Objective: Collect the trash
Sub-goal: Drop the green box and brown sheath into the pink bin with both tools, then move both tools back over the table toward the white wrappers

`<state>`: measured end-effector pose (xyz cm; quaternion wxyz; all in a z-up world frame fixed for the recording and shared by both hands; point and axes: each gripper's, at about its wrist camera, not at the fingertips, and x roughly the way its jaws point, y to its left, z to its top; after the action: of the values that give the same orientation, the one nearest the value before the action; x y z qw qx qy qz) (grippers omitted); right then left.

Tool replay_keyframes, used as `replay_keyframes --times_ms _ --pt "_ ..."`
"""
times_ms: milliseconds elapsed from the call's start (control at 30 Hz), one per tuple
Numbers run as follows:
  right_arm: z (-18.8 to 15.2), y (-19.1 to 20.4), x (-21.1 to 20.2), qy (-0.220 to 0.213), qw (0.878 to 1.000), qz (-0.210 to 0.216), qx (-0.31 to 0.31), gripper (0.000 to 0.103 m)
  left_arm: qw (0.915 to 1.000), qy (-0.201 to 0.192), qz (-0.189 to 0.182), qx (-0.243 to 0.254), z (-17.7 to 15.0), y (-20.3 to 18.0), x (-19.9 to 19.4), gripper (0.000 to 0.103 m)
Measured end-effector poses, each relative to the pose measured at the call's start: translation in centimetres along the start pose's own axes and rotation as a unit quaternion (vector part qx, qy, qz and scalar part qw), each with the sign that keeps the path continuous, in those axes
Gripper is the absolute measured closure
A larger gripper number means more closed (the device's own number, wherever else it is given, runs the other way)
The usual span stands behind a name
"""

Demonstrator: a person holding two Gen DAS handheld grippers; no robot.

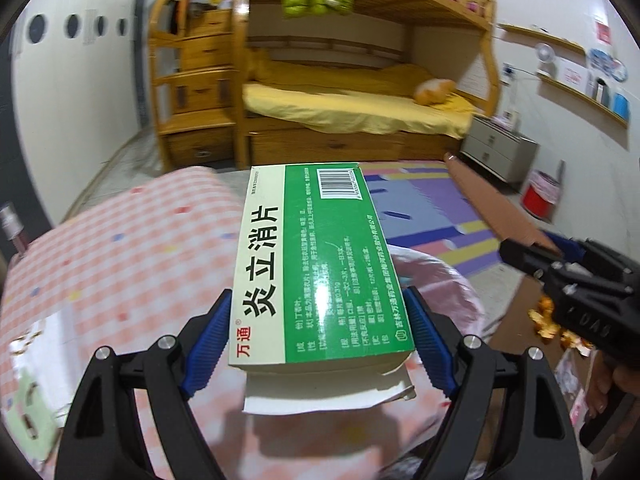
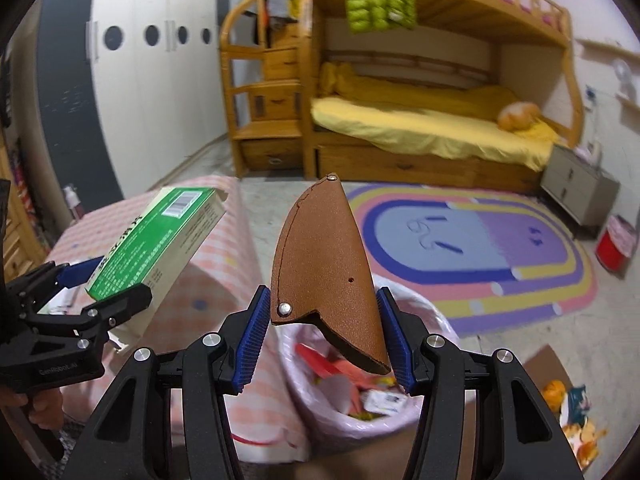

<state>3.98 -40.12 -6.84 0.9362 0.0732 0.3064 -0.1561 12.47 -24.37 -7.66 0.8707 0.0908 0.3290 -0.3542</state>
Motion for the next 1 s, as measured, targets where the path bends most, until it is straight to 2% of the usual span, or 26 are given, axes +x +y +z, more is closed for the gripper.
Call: replay_keyframes --times_ms 233,433,500,533,600,767,1000 --pt "-1.4 -4.7 1.6 0.017 0.999 -0.026 0.038 0.049 0.9986 0.01 -0.046 0.025 1.2 -4.2 3.9 0.022" --pt "-1.5 -7.1 3.4 0.016 0.998 -0.025 0.06 0.047 0.9968 -0.004 -0.07 0.038 2.4 -6.4 6.0 0.02" --pt "-1.6 -7.7 4.0 0.016 0.997 -0.022 0.067 0.041 0.9968 -0.013 -0.071 0.036 2.5 -6.4 6.1 0.014" --pt "-1.6 -8.0 4.3 0.019 0.997 -0.022 0.072 0.03 0.9968 -0.019 -0.07 0.033 2.6 -6.1 5.9 0.011" --pt "-1.8 -8.3 4.3 0.015 0.996 -0.02 0.086 0.027 0.9971 -0.026 -0.068 0.024 2.6 -5.5 5.4 0.009" --pt "-1.5 -7.7 3.3 0.01 0.996 -0.01 0.086 0.028 0.9996 -0.024 -0.015 0.001 2.7 -3.0 3.8 0.009" --pt "0.3 -4.2 0.6 -0.004 0.998 0.012 0.06 0.028 0.9979 -0.036 0.048 -0.026 2.2 0.9 -0.3 0.009"
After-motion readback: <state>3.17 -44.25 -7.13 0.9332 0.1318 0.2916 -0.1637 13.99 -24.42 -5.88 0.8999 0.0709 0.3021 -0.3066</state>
